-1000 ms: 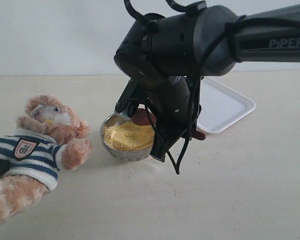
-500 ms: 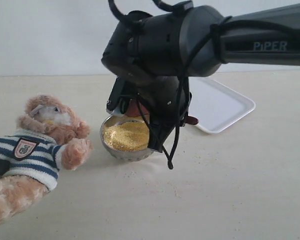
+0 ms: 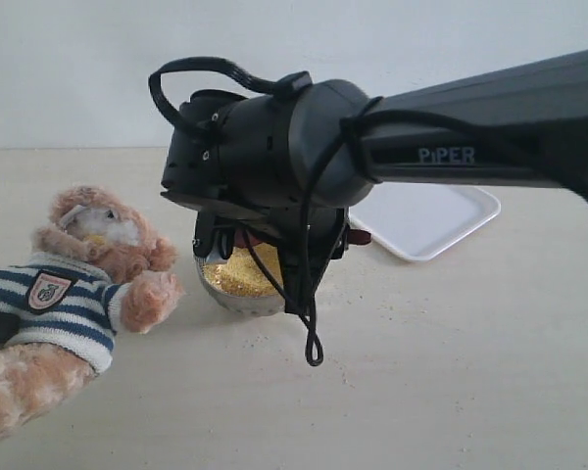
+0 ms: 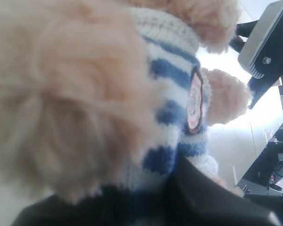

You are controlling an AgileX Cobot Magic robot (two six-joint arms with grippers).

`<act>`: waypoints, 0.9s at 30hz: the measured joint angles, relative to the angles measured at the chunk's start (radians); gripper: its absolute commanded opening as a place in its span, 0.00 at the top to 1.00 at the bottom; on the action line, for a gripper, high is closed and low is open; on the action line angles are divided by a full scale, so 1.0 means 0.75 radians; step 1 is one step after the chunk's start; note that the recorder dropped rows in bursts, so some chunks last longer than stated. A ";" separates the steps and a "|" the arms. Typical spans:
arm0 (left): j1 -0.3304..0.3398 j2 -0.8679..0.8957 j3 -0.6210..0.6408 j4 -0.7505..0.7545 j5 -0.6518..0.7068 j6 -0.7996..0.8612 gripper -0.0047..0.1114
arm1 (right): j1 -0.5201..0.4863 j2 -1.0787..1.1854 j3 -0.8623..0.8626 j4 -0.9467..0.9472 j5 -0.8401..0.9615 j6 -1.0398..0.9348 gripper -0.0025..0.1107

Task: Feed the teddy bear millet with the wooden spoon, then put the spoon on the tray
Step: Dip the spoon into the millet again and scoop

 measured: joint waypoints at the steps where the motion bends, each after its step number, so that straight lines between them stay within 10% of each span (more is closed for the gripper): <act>1: 0.000 0.000 0.000 0.000 0.000 0.000 0.90 | 0.003 0.006 0.000 -0.009 0.000 0.000 0.88; 27: 0.000 0.000 0.000 0.000 0.000 0.000 0.90 | 0.019 0.045 0.000 0.125 0.000 0.008 0.88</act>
